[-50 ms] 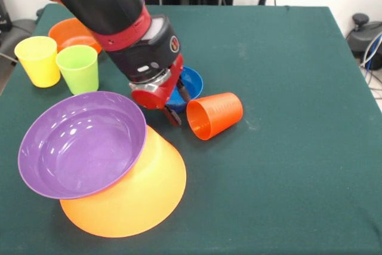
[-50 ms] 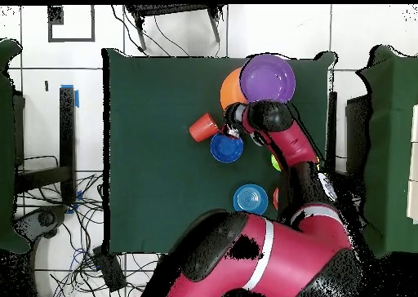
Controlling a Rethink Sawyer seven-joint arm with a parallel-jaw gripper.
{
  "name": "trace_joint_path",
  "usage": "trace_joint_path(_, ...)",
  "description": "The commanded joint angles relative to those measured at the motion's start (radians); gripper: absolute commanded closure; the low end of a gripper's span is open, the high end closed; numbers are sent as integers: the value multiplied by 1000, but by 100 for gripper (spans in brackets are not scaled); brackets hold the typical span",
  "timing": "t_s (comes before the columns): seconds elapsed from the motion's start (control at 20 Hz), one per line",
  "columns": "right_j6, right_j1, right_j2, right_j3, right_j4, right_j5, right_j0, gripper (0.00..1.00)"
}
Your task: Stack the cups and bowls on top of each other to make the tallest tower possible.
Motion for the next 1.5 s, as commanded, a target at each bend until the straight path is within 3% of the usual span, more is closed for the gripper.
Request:
trace_joint_path(0.05, -91, 34, 137, 11, -49, 39, -3, 0)
trace_joint_path(0.4, -49, -36, 128, 53, -52, 112, 13, 0)
trace_joint_path(1.05, -80, 16, 145, -39, -63, 168, 5, 0)
trace_joint_path(1.35, -97, 68, 162, -84, -59, 137, 5, 0)
trace_joint_path(1.5, -91, 43, 167, -45, -51, 106, 7, 0)
